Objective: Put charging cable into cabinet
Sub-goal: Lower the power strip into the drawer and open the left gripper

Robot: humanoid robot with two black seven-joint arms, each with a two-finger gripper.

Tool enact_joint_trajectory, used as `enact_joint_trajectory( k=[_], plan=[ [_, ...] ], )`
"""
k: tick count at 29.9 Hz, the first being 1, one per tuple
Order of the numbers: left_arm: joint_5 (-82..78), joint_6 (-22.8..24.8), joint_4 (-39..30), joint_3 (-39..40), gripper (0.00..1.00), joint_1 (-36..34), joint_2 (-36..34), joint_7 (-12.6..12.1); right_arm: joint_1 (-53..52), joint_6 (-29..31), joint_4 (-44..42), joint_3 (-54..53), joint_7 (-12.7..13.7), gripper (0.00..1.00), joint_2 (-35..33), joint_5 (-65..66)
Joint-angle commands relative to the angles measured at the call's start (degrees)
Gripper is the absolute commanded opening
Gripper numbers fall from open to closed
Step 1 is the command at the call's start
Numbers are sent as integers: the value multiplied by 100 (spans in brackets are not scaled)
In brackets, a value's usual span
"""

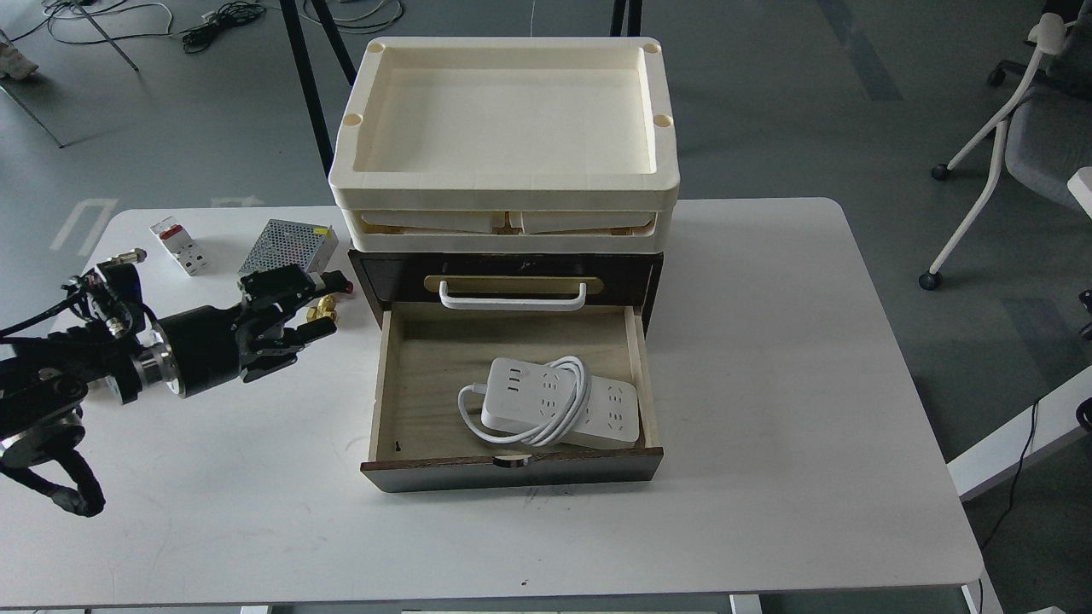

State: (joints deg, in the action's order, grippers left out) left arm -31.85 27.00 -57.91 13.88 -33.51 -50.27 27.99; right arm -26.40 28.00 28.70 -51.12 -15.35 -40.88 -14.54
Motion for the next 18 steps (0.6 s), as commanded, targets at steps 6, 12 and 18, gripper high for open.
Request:
enact_joint_trajectory(
  k=[6,12,18],
  plan=[
    [1998,100,2624,2038,93,917,35,1,-67,0,862,-258,14,100,72,-5],
    [2051,100,3154,2558,99,180,220,1,-278,0,2209,-706,5,100,220,4],
    [1964,100,3023,2462,99,-243,650,1,-569,0,2516,-698,-3,100,880,56]
  ],
)
